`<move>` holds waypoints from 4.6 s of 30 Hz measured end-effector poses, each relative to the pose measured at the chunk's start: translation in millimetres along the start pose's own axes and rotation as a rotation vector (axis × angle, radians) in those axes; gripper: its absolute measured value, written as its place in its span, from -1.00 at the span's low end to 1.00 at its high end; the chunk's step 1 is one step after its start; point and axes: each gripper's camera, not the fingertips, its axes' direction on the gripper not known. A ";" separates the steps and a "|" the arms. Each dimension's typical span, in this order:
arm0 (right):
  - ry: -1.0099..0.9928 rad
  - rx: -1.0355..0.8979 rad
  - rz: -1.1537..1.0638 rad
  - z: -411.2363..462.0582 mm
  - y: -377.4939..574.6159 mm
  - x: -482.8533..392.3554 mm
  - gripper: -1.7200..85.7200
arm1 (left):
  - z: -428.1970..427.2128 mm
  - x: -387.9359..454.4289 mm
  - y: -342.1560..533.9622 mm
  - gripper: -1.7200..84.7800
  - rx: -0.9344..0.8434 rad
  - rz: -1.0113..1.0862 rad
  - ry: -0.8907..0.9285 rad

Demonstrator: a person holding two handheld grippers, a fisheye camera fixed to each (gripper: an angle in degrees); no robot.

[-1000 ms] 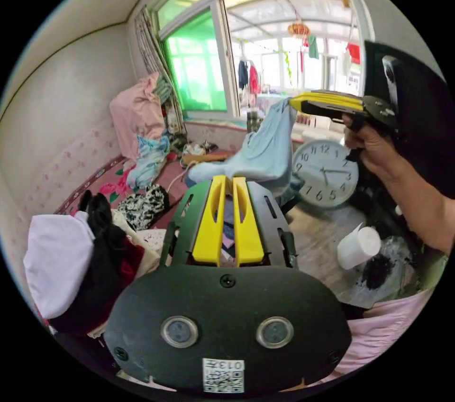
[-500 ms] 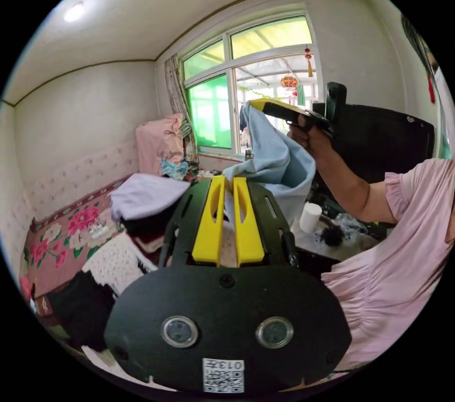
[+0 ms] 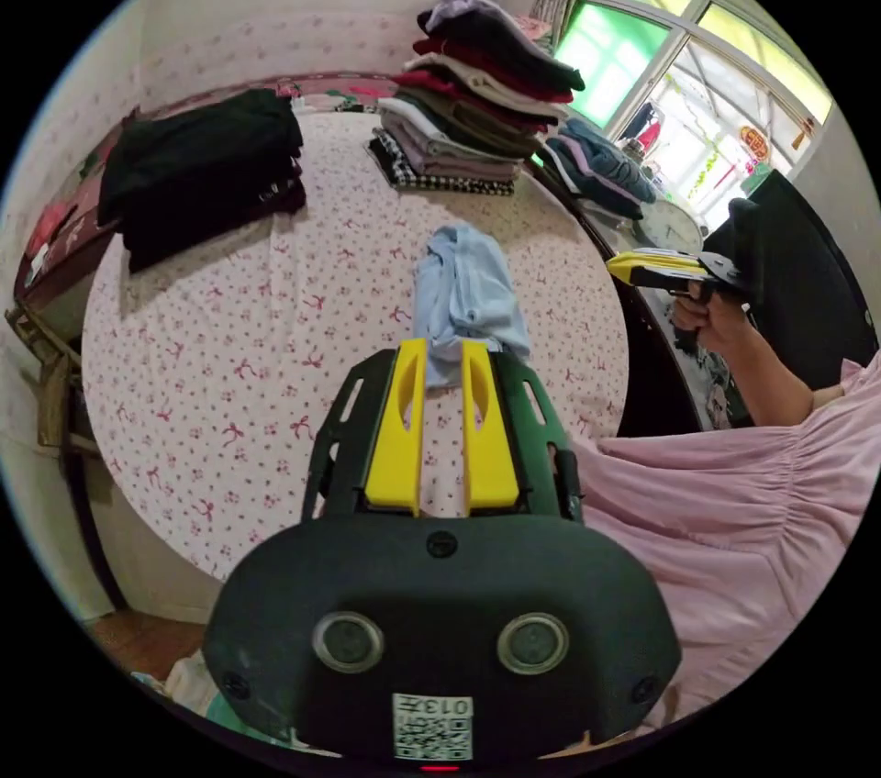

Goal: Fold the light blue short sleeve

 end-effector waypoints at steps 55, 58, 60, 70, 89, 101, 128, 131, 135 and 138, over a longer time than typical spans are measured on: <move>0.197 -0.287 0.294 66.7 180.5 96.1 -0.78 | 17.6 -38.4 73.1 -0.69 -0.251 -0.024 -0.211; 0.229 -0.325 0.290 77.5 186.5 91.9 -0.88 | 26.5 -29.1 77.0 -0.79 -0.282 0.052 -0.277; 0.219 -0.325 0.281 71.6 189.9 87.2 -0.91 | 21.6 -28.4 79.3 -0.87 -0.290 0.093 -0.282; -0.096 0.170 0.186 -104.1 216.5 67.7 -0.94 | -155.2 -66.7 92.7 -0.95 0.043 0.229 0.101; 0.212 0.522 -0.064 -264.3 115.3 8.2 -0.94 | -382.9 -86.5 44.6 -0.96 0.722 0.246 -0.108; 0.120 0.516 -0.126 -266.7 224.2 -27.6 -0.94 | -399.4 -64.8 139.5 -0.96 0.558 0.396 -0.121; 0.021 -0.303 0.315 -2.4 372.9 39.2 -0.93 | -107.1 -155.1 240.4 -0.96 -0.439 -0.119 0.338; 0.069 -0.248 0.375 -10.9 370.6 60.6 -0.91 | -126.1 -176.9 240.2 -0.96 -0.380 -0.187 0.330; 0.097 -0.189 0.418 -2.1 346.3 100.5 -0.89 | -152.4 -217.7 201.4 -0.95 -0.153 -0.363 0.061; 0.116 -0.163 0.378 16.8 314.7 116.4 -0.88 | -136.7 -227.0 149.2 -0.91 -0.063 -0.388 -0.037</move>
